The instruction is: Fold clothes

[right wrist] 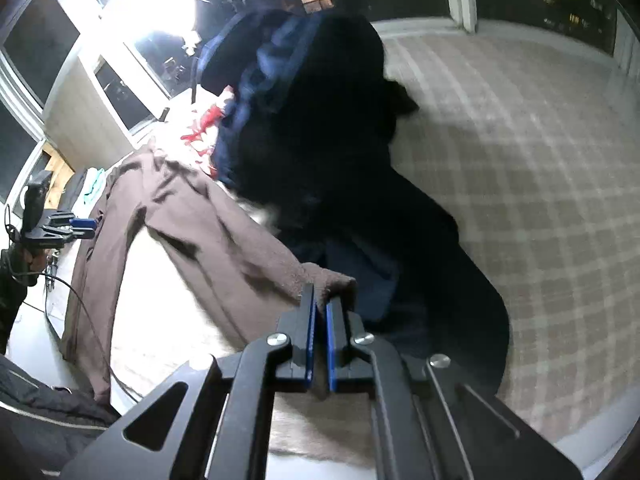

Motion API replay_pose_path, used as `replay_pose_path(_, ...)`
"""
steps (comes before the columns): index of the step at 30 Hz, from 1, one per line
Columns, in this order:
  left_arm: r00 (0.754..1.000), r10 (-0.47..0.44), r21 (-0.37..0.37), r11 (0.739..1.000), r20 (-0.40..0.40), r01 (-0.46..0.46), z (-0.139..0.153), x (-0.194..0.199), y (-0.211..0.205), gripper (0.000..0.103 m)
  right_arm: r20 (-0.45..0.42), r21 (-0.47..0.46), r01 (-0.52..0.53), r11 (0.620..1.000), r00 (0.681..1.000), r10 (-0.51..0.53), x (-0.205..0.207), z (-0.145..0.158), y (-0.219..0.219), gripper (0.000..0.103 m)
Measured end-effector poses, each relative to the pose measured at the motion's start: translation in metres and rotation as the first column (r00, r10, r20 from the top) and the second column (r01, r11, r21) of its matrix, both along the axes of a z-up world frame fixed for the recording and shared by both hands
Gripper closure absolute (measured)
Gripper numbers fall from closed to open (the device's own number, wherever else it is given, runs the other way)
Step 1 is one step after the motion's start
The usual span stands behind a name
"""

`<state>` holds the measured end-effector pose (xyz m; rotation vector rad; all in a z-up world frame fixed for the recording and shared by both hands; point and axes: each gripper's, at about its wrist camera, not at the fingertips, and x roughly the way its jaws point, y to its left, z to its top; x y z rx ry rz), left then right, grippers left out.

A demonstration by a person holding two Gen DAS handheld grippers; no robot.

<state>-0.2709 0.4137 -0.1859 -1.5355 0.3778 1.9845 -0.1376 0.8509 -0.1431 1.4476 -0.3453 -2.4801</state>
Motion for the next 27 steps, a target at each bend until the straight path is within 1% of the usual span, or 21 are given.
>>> replay_pose_path(3,0.999,0.034,0.003,0.999,0.011,-0.034,0.0,0.003,-0.015,0.072,-0.034,-0.016,-0.004,1.0,0.999,0.003,0.009,0.026,-0.021,0.099)
replay_pose_path(5,0.999,0.039,0.01,0.999,0.007,-0.039,0.0,0.006,-0.023,0.072,-0.05,-0.035,-0.013,0.999,0.999,0.011,0.013,0.044,-0.043,0.099)
replay_pose_path(8,0.999,0.048,0.034,0.998,-0.015,-0.048,0.01,0.016,-0.037,0.072,-0.078,-0.139,-0.018,0.99,0.997,0.007,0.02,0.068,-0.08,0.099)
replay_pose_path(10,0.998,0.06,0.057,0.997,-0.031,-0.058,0.019,0.028,-0.055,0.072,-0.097,-0.232,-0.03,0.972,0.995,0.008,0.024,0.082,-0.11,0.099)
replay_pose_path(12,0.997,0.068,0.079,0.995,-0.049,-0.064,0.029,0.045,-0.077,0.072,-0.117,-0.32,-0.045,0.946,0.993,0.007,0.027,0.096,-0.14,0.098)
replay_pose_path(15,0.994,0.083,0.108,0.991,-0.072,-0.075,0.04,0.07,-0.111,0.072,-0.195,-0.329,-0.129,0.936,0.978,0.066,0.039,0.122,-0.215,0.098)
replay_pose_path(16,0.993,0.092,0.123,0.989,-0.08,-0.082,0.043,0.08,-0.125,0.072,-0.221,-0.326,-0.179,0.928,0.969,0.109,0.045,0.13,-0.252,0.098)
replay_pose_path(17,0.991,0.101,0.139,0.986,-0.083,-0.089,0.045,0.088,-0.137,0.072,-0.228,-0.321,-0.213,0.923,0.963,0.143,0.05,0.132,-0.276,0.098)
replay_pose_path(20,0.988,0.133,0.178,0.977,-0.075,-0.118,0.047,0.117,-0.177,0.072,-0.208,-0.239,-0.362,0.901,0.925,0.317,0.08,0.131,-0.38,0.098)
replay_pose_path(21,0.988,0.135,0.188,0.975,-0.069,-0.12,0.046,0.126,-0.187,0.072,-0.184,-0.217,-0.393,0.894,0.915,0.358,0.088,0.123,-0.402,0.098)
replay_pose_path(22,0.99,0.124,0.199,0.974,-0.065,-0.109,0.045,0.138,-0.197,0.072,-0.134,-0.183,-0.424,0.887,0.905,0.405,0.098,0.107,-0.427,0.098)
replay_pose_path(24,0.993,0.104,0.201,0.975,-0.061,-0.09,0.039,0.157,-0.209,0.071,-0.029,-0.117,-0.487,0.865,0.873,0.488,0.119,0.075,-0.477,0.098)
replay_pose_path(26,0.995,0.088,0.201,0.977,-0.049,-0.077,0.031,0.173,-0.217,0.069,0.114,-0.024,-0.542,0.84,0.834,0.54,0.133,0.027,-0.512,0.098)
replay_pose_path(27,0.996,0.078,0.205,0.976,-0.035,-0.069,0.025,0.181,-0.22,0.068,0.181,0.015,-0.574,0.819,0.807,0.563,0.142,0.003,-0.528,0.098)
